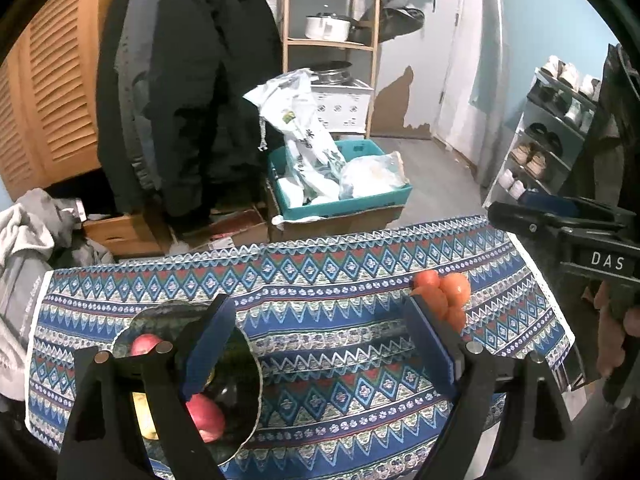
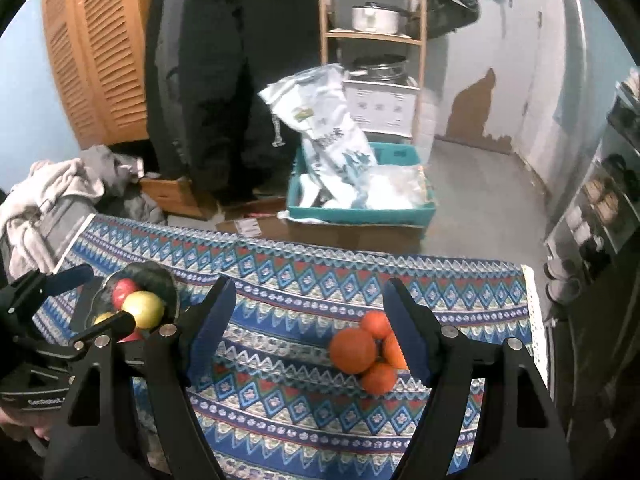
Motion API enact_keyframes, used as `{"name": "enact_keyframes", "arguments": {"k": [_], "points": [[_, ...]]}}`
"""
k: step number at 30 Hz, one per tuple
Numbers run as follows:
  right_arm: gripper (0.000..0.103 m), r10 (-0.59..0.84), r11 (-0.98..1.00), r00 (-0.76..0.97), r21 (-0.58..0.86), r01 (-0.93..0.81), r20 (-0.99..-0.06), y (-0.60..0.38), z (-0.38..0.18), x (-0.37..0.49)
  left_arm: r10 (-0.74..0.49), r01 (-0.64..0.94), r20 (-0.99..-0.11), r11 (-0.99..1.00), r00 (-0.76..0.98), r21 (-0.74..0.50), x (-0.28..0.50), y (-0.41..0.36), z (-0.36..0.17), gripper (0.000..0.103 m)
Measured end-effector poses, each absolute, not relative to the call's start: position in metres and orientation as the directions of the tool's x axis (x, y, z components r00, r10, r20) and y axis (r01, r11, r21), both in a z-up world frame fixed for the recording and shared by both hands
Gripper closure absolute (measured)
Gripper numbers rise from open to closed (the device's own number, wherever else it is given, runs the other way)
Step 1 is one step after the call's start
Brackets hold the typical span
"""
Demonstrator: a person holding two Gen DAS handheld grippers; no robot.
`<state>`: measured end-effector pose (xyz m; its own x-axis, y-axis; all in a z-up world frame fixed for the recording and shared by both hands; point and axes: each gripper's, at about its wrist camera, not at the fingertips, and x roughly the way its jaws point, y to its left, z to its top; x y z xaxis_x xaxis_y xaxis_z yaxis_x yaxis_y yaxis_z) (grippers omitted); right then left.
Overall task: Organize fruits
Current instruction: 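Move the right tool onto an orange while the left tool approaches the large orange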
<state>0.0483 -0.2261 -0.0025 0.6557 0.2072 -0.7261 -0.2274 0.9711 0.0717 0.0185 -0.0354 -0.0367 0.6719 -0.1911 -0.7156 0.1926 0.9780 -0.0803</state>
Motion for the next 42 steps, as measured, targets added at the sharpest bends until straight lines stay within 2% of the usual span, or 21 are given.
{"name": "enact_keyframes", "arguments": {"k": [1,8,12,30,35,42], "points": [[0.019,0.196,0.974,0.659,0.069,-0.214,-0.727,-0.231,-0.005,0.049,-0.194,0.196,-0.718,0.977,0.668,-0.082,0.020,-0.038,-0.037,0.016],[0.017,0.163,0.983,0.683,0.061,-0.172,-0.712,-0.253,-0.016,0.045,-0.215,0.233,-0.734,0.969,0.644,-0.079,0.032,-0.060,-0.047,0.016],[0.017,0.152,0.986,0.658,0.063,-0.157,-0.738,-0.265,-0.030,0.048,-0.218,0.240,-0.751,0.967,0.623,-0.082,0.041,-0.070,-0.056,0.016],[0.017,0.119,0.993,0.433,0.099,-0.068,-0.894,-0.312,-0.128,0.074,-0.173,0.273,-0.835,0.962,0.522,-0.029,0.079,-0.111,-0.130,0.016],[0.017,0.110,0.993,0.355,0.090,-0.074,-0.928,-0.314,-0.163,0.079,-0.180,0.265,-0.862,0.963,0.473,-0.056,0.091,-0.115,-0.155,0.016],[0.021,0.129,0.988,0.251,0.104,-0.110,-0.959,-0.306,-0.212,0.085,-0.151,0.269,-0.883,0.963,0.445,-0.030,0.097,-0.119,-0.181,0.015]]}}
